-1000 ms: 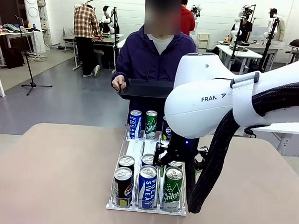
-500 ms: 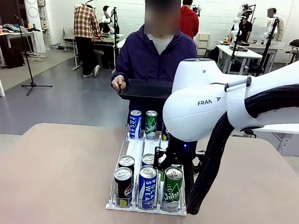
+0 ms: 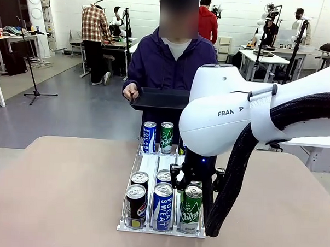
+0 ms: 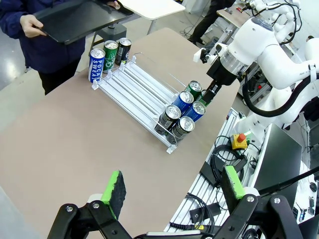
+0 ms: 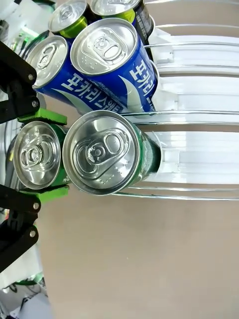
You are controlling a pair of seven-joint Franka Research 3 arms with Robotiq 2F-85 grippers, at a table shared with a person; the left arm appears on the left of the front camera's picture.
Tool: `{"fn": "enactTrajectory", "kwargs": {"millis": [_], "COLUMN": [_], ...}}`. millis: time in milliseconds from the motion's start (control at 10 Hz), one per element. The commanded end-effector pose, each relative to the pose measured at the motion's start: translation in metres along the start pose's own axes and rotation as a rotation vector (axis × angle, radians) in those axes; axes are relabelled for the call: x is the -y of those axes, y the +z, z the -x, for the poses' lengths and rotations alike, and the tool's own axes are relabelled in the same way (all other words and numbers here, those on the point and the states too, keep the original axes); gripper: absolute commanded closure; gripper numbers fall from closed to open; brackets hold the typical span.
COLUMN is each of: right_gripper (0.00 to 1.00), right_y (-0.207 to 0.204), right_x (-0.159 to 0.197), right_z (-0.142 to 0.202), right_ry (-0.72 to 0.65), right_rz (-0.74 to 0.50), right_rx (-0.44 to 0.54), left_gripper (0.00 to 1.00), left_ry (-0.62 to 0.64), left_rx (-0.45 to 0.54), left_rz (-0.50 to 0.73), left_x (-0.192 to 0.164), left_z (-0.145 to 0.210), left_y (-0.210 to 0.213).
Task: Retrieve and hand over the desired beverage to the person.
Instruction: Pick up a can of the same type that the person held from the Automatic Can Dispenser.
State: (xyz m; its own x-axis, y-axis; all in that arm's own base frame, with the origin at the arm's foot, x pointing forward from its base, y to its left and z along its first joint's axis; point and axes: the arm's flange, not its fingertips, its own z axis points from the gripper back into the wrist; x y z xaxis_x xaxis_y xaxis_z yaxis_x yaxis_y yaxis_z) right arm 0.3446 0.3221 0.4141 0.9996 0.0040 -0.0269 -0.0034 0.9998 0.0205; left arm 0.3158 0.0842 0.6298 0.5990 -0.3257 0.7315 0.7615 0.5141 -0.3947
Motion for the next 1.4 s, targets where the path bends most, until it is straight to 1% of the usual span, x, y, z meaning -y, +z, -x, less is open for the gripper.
{"fn": "enactTrajectory", "kwargs": {"millis": [0,100,300,400,500,700,900,1000,1100,1300], "right_gripper": [1.00,1.00,1.00,1.00,1.00,1.00,1.00,1.00,1.00,1.00], "right_y": [-0.003,0.019,0.093,0.131,0.168,0.231,0.275,0.295,0.308,0.321], "right_x": [-0.007,-0.018,-0.029,-0.034,-0.040,-0.061,-0.069,-0.064,-0.059,-0.049], "right_z": [0.002,0.022,0.066,0.077,0.086,0.102,0.095,0.077,0.063,0.033], "right_ry": [-0.014,-0.060,-0.056,-0.061,-0.088,-0.086,-0.070,-0.061,-0.047,-0.041], "right_rz": [0.051,0.146,0.150,0.169,0.193,0.219,0.193,0.149,0.096,0.041], "right_rx": [-0.019,-0.063,0.039,0.094,0.122,0.166,0.222,0.237,0.238,0.218], "left_gripper": [0.00,0.00,0.00,0.00,0.00,0.00,0.00,0.00,0.00,0.00], "left_ry": [-0.018,-0.018,-0.018,-0.018,-0.018,-0.018,-0.018,-0.018,-0.018,-0.018], "left_rx": [0.015,0.015,0.015,0.015,0.015,0.015,0.015,0.015,0.015,0.015], "left_rz": [0.013,0.013,0.013,0.013,0.013,0.013,0.013,0.013,0.013,0.013], "left_x": [0.000,0.000,0.000,0.000,0.000,0.000,0.000,0.000,0.000,0.000], "left_z": [-0.001,-0.001,-0.001,-0.001,-0.001,-0.001,-0.001,-0.001,-0.001,-0.001], "left_y": [0.000,0.000,0.000,0.000,0.000,0.000,0.000,0.000,0.000,0.000]}}
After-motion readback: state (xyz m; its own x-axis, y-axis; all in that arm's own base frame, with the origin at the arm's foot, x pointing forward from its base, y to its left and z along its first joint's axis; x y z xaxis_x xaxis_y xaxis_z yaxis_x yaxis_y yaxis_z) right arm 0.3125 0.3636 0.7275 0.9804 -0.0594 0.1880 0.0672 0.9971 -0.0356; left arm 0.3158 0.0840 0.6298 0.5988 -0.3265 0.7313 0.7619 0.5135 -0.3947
